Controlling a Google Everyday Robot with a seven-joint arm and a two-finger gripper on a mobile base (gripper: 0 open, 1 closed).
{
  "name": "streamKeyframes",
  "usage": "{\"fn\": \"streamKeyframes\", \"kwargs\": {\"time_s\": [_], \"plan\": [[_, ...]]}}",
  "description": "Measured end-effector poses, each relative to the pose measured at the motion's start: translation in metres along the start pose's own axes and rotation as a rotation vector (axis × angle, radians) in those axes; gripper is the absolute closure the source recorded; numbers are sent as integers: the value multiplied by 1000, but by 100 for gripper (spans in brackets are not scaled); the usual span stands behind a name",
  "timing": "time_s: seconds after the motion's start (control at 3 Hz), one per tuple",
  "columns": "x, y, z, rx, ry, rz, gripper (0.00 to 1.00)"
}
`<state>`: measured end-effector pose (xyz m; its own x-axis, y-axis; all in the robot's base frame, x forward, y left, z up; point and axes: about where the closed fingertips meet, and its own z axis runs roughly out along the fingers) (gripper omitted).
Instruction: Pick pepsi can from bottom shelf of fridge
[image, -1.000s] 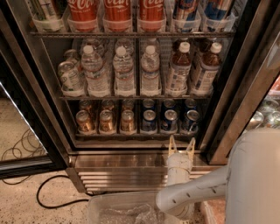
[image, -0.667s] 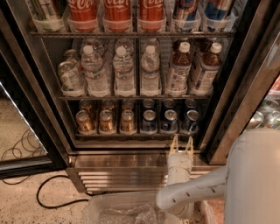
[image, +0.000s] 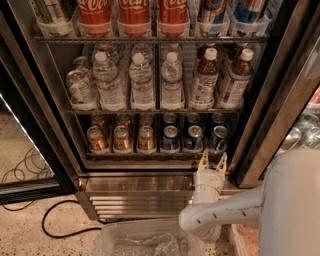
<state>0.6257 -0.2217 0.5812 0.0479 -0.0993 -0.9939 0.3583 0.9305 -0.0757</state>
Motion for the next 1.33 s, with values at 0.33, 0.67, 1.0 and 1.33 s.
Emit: {"fn": "streamKeyframes", "kwargs": {"time_s": [0.33,0.67,1.0,1.33], "plan": [[-3,0,9,22,-14,21,44],[-4,3,13,24,-21,30,43],[-5,6,18,27,-28,36,42],[-8,3,30,45,-37,43,40]]}}
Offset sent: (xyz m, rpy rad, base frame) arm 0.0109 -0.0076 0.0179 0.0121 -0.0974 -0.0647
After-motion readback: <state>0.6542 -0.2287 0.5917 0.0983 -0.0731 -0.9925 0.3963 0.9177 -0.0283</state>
